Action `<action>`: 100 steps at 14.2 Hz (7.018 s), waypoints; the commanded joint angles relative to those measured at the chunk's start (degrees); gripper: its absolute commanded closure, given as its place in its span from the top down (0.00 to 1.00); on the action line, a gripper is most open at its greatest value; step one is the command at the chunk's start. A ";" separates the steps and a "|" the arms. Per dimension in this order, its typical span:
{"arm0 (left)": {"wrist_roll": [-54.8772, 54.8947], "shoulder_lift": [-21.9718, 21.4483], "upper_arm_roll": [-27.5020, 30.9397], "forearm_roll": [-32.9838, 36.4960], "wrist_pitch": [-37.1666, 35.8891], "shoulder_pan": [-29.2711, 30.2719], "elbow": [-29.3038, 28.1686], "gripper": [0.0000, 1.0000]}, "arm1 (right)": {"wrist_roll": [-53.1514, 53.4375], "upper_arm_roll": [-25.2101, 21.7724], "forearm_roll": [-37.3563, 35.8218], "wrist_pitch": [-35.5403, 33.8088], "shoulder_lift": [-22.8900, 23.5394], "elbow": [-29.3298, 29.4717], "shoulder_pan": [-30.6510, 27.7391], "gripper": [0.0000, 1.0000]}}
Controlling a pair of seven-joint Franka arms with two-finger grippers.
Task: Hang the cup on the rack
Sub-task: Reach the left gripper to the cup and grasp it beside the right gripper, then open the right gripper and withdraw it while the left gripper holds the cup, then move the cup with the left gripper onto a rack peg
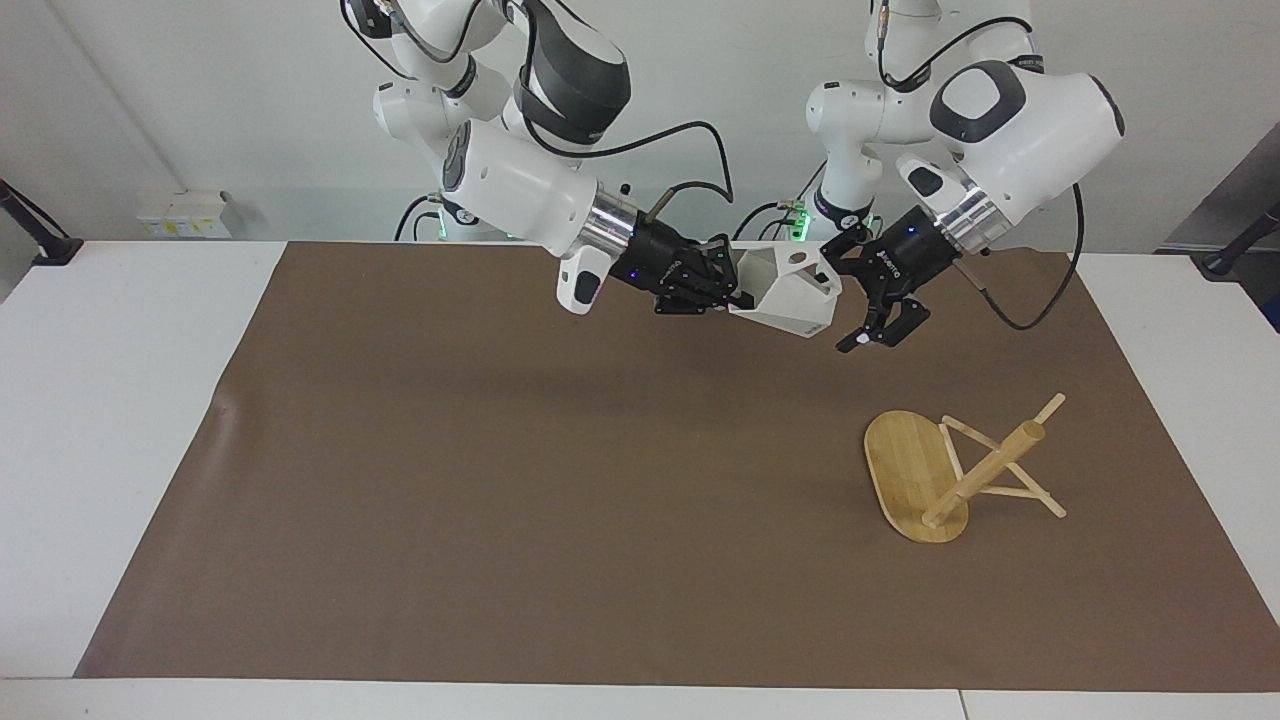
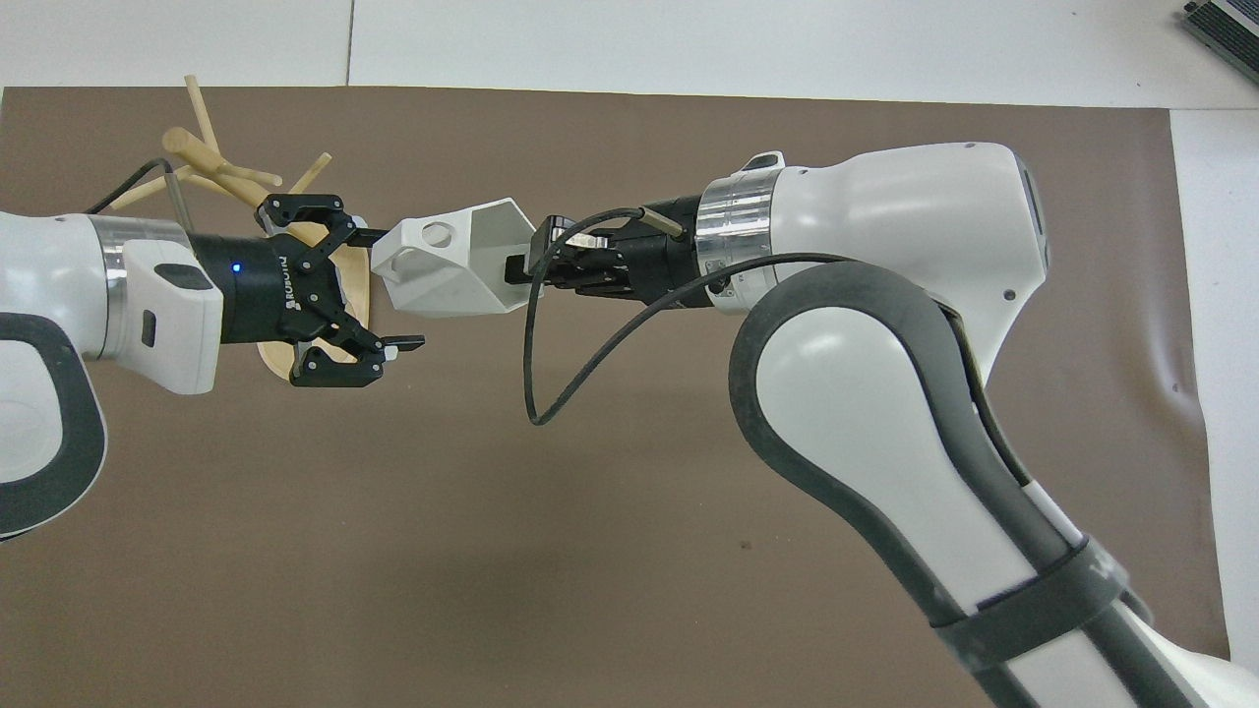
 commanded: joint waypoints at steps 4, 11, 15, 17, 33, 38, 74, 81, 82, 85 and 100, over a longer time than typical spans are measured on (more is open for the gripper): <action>1.34 2.14 0.01 -2.45 -1.38 -1.11 2.96 1.00 | 0.78 0.41 0.29 1.08 -1.07 -1.14 -0.42 0.00; 0.90 1.35 0.09 -5.61 -3.66 -0.67 3.22 1.00 | 0.87 0.41 0.29 1.08 -1.07 -1.14 -0.42 0.00; 0.81 1.17 0.18 -5.61 -4.81 -0.32 4.27 1.00 | 0.87 0.41 0.29 1.08 -1.07 -1.14 -0.33 0.00; 0.81 1.17 0.18 -5.61 -4.46 -0.40 4.27 1.00 | 0.87 0.41 0.29 1.08 -1.07 -1.14 -0.42 0.00; -4.99 1.08 0.36 -5.18 -3.93 -0.40 4.10 0.00 | 2.63 0.41 0.20 1.17 -1.16 -1.14 -0.33 0.38; -6.39 1.08 0.44 -4.91 -4.02 -0.14 4.19 0.00 | 2.19 0.06 -0.76 1.43 -1.33 -1.14 -0.42 1.00; -56.39 1.34 0.27 35.34 19.79 -1.99 -4.42 0.00 | 0.61 -1.00 -58.51 -34.59 -13.81 0.45 -28.72 1.00; -64.38 2.05 0.18 35.26 30.69 -1.90 -10.49 0.00 | 0.17 -0.65 -57.37 -37.24 -15.48 0.27 -25.30 1.00; -65.01 2.22 0.18 35.26 31.57 -1.90 -10.66 0.00 | 0.26 -0.65 -57.28 -37.24 -15.66 0.18 -25.12 1.00; -69.56 2.31 0.18 35.26 32.28 -1.90 -11.02 0.00 | 0.78 0.49 -54.65 -37.07 -15.75 0.18 -24.68 1.00; -76.62 4.68 0.27 30.00 32.72 0.47 -9.79 0.00 | -3.52 -12.57 -54.64 -30.83 -15.66 -1.40 -16.70 1.00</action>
